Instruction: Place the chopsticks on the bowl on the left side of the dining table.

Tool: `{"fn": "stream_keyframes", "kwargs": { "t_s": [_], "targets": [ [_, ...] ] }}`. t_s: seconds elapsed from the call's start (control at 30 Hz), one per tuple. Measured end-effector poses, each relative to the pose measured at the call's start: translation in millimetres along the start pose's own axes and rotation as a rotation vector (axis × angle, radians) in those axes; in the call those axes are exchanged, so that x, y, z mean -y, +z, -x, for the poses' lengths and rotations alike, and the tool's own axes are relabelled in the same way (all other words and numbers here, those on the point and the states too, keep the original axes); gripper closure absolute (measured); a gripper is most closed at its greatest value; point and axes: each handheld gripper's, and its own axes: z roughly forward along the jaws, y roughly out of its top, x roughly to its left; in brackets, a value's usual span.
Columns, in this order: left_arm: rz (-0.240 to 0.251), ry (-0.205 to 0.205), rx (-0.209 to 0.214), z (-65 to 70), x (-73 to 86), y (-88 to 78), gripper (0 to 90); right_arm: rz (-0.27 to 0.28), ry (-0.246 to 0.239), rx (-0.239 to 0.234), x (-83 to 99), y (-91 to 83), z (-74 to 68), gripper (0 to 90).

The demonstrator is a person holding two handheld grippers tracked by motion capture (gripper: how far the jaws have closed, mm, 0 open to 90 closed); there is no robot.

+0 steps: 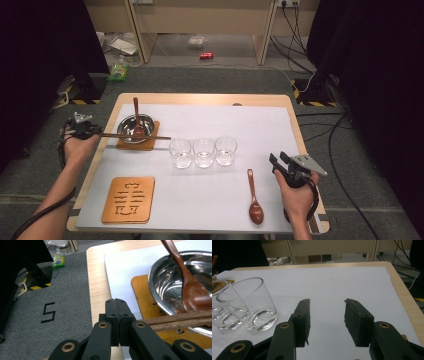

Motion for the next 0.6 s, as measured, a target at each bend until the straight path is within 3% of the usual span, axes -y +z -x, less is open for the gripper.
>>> {"fn": "stream_keyframes", "kwargs": {
  "t_s": [0.3,0.6],
  "targets": [
    [0.038,-0.021,0.004,9.1,-8.7,-10.5,80.3,0.000,0.003,0.002,-0.7,-0.7,0.4,55.9],
    [0.048,-0.064,0.040,20.5,-14.3,-15.0,71.1,0.003,0.001,0.001,-1.4,-1.5,1.3,55.9]
  ]
}}
